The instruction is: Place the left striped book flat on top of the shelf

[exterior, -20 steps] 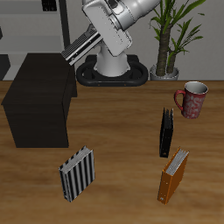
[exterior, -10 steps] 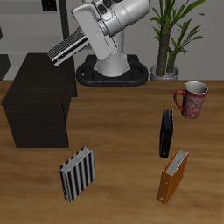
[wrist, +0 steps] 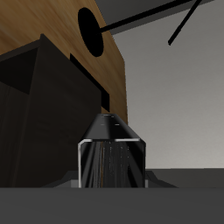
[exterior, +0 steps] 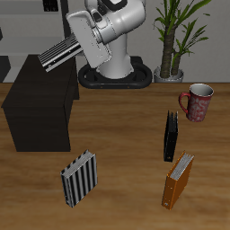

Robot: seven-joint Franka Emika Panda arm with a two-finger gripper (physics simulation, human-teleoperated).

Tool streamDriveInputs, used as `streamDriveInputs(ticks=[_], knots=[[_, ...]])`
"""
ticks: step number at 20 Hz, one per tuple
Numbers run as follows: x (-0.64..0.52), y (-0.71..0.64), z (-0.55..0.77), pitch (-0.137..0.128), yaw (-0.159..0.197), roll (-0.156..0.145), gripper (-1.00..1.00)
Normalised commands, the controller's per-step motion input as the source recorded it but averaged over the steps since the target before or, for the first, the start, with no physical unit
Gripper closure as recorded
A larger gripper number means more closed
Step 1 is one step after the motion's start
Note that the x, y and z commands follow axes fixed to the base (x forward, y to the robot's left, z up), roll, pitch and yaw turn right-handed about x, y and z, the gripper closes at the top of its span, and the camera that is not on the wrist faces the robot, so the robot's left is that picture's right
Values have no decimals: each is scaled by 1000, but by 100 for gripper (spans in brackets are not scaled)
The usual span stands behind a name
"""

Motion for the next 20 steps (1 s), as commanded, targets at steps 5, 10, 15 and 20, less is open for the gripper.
streamDriveInputs(ticks=[5,10,15,20], knots=[[189,-395,-192,34,3,-47,100],[156,-355,-187,37,-6,-54,100],[160,-221,-223,22,5,-31,100],[286,181,-320,163,-47,306,-100]])
